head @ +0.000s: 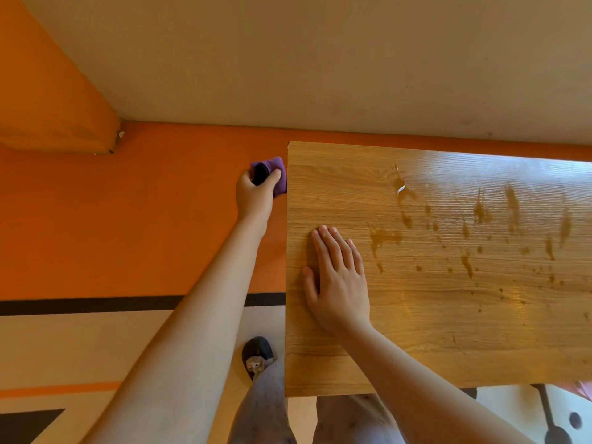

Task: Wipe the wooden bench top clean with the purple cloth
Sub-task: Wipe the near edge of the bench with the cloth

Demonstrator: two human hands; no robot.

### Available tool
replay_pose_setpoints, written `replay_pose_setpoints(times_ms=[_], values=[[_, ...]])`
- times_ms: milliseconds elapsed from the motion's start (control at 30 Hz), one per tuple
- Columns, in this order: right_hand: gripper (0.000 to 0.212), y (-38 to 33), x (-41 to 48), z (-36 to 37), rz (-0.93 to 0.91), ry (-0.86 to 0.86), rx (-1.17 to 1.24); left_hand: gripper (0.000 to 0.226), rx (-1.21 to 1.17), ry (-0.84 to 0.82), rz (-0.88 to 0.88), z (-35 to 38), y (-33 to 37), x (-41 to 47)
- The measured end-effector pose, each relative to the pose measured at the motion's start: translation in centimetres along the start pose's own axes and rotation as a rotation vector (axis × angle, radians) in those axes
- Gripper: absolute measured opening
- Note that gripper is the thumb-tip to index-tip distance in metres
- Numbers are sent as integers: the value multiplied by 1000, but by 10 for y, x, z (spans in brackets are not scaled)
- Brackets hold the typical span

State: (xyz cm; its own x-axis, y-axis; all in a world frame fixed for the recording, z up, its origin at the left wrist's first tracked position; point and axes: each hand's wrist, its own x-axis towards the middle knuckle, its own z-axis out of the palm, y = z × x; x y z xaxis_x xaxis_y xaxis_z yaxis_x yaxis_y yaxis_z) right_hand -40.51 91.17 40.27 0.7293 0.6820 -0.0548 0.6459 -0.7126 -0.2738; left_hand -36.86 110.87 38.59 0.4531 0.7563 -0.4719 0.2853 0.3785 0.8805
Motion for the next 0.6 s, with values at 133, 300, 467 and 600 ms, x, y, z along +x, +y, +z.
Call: replay_pose_setpoints(times_ms=[133, 300, 467, 600], values=[[58, 1, -1, 1, -13, 19, 11, 28, 15, -28, -41, -25, -20, -46], [57, 1, -1, 0, -33, 28, 11, 14, 194, -176, -67, -69, -49, -114], [58, 1, -3, 2, -49, 20, 7, 17, 203, -174, -170, -98, -87, -186], [59, 3, -4, 1, -70, 2, 13, 14, 134, -64, -209, -109, -114, -234]])
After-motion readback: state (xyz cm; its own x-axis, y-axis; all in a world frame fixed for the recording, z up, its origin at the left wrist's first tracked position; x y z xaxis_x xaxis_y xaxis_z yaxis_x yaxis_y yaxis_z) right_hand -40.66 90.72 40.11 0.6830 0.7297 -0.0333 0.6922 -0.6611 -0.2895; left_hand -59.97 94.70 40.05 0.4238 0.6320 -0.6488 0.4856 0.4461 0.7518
